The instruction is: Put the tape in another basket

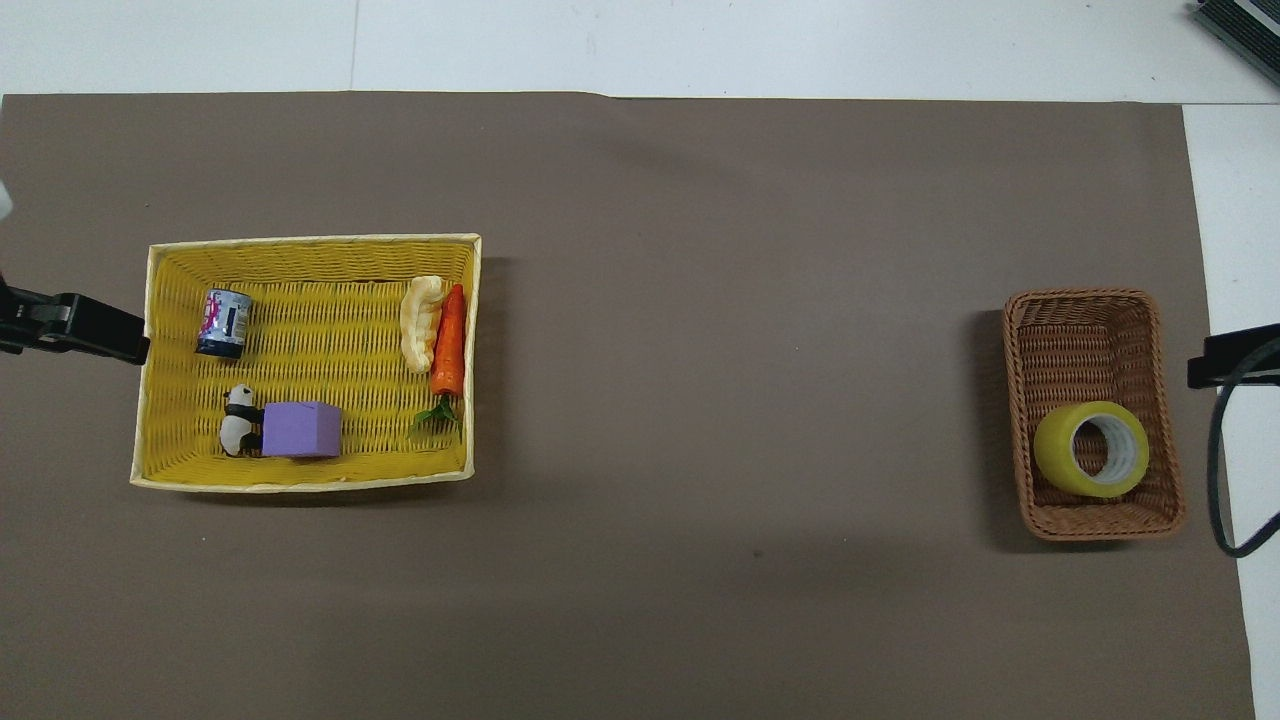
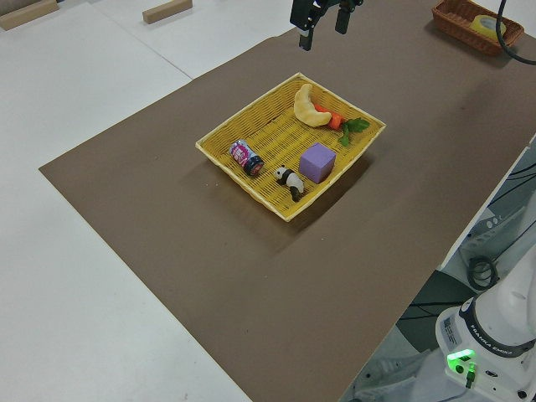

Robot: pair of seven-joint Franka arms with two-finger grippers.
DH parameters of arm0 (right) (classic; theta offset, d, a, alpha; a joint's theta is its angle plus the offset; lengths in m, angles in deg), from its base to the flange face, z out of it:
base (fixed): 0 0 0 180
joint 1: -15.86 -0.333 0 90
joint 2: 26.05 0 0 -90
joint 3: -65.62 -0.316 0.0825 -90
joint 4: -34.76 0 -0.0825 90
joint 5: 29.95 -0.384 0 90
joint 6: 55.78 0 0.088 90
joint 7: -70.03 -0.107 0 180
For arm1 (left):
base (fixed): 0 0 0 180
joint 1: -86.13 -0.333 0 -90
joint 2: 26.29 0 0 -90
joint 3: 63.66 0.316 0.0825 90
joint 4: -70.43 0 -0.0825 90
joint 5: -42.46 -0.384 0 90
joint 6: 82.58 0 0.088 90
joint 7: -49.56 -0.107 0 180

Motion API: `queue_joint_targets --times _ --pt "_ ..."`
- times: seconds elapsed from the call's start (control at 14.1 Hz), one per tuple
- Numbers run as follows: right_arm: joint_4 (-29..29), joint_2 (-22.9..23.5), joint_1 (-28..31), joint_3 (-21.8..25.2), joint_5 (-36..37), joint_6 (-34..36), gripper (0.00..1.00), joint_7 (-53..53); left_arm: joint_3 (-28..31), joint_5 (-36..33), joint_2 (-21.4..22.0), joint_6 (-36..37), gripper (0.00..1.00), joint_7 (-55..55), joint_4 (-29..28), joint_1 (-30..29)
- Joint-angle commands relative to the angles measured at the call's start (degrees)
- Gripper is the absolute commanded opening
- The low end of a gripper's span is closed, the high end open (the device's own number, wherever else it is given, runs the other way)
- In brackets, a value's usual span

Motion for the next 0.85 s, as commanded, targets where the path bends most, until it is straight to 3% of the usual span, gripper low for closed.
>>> queue_joint_targets --times 0.0,0.78 --pt "0.2 -0.4 0.6 -0.2 -0.5 1.1 1.00 0.7 -0.6 -0.7 0.0 0.6 1.00 -0.7 0.2 -0.9" --pt "0.4 -0.3 0.6 0.2 -0.5 1.8 1.00 0.6 -0.6 -0.7 0.0 0.6 1.00 -0.7 0.2 -0.9"
